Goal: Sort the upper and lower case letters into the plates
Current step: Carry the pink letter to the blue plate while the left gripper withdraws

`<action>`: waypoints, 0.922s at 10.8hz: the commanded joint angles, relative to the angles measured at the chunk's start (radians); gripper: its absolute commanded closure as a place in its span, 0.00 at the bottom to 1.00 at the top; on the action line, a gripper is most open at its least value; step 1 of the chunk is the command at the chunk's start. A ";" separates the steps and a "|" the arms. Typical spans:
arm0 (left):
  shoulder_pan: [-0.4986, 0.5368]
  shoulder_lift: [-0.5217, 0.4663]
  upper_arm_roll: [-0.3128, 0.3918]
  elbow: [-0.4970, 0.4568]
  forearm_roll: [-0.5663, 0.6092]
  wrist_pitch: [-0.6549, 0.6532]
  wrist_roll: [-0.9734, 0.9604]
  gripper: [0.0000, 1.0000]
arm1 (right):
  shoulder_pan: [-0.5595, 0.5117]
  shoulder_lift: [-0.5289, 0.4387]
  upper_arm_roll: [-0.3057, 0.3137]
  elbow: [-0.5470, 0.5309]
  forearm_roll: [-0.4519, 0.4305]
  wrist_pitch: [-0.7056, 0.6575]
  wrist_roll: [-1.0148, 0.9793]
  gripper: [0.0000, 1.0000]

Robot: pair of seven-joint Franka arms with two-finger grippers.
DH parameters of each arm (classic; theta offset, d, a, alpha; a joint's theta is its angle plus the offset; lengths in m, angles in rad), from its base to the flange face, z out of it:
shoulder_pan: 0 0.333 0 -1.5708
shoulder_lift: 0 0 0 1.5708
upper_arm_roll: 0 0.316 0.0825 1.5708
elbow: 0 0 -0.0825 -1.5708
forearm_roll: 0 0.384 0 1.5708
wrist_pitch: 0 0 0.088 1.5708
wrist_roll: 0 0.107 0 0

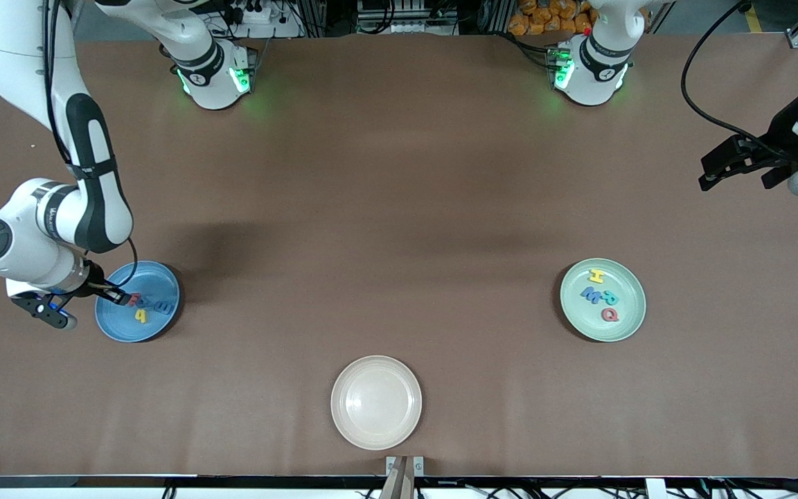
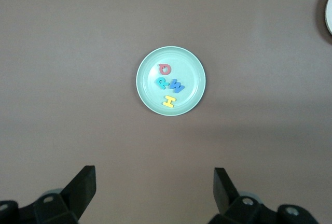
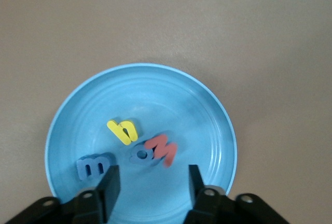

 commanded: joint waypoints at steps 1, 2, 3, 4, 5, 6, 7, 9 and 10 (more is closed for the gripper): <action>0.005 -0.007 0.009 0.008 -0.009 -0.022 0.018 0.00 | -0.011 -0.005 0.012 0.064 -0.011 -0.035 -0.008 0.00; 0.005 -0.006 0.012 0.008 -0.009 -0.028 0.018 0.00 | 0.001 -0.026 0.017 0.070 -0.010 -0.069 0.000 0.00; 0.005 -0.007 0.014 0.008 -0.009 -0.028 0.018 0.00 | 0.013 -0.062 0.026 0.075 -0.010 -0.104 -0.006 0.00; 0.005 -0.007 0.014 0.008 -0.010 -0.028 0.018 0.00 | -0.014 -0.103 0.090 0.078 -0.016 -0.132 -0.011 0.00; 0.005 -0.011 0.017 0.010 -0.009 -0.028 0.018 0.00 | -0.075 -0.146 0.178 0.078 -0.060 -0.144 -0.015 0.00; 0.005 -0.012 0.018 0.011 -0.009 -0.029 0.018 0.00 | -0.147 -0.186 0.273 0.078 -0.123 -0.173 -0.018 0.00; 0.005 -0.012 0.018 0.013 -0.009 -0.035 0.018 0.00 | -0.227 -0.217 0.367 0.076 -0.134 -0.221 -0.021 0.00; 0.005 -0.012 0.020 0.019 -0.009 -0.043 0.016 0.00 | -0.269 -0.301 0.425 0.078 -0.145 -0.308 -0.035 0.00; 0.005 -0.012 0.020 0.021 -0.007 -0.045 0.016 0.00 | -0.269 -0.354 0.425 0.078 -0.143 -0.350 -0.090 0.00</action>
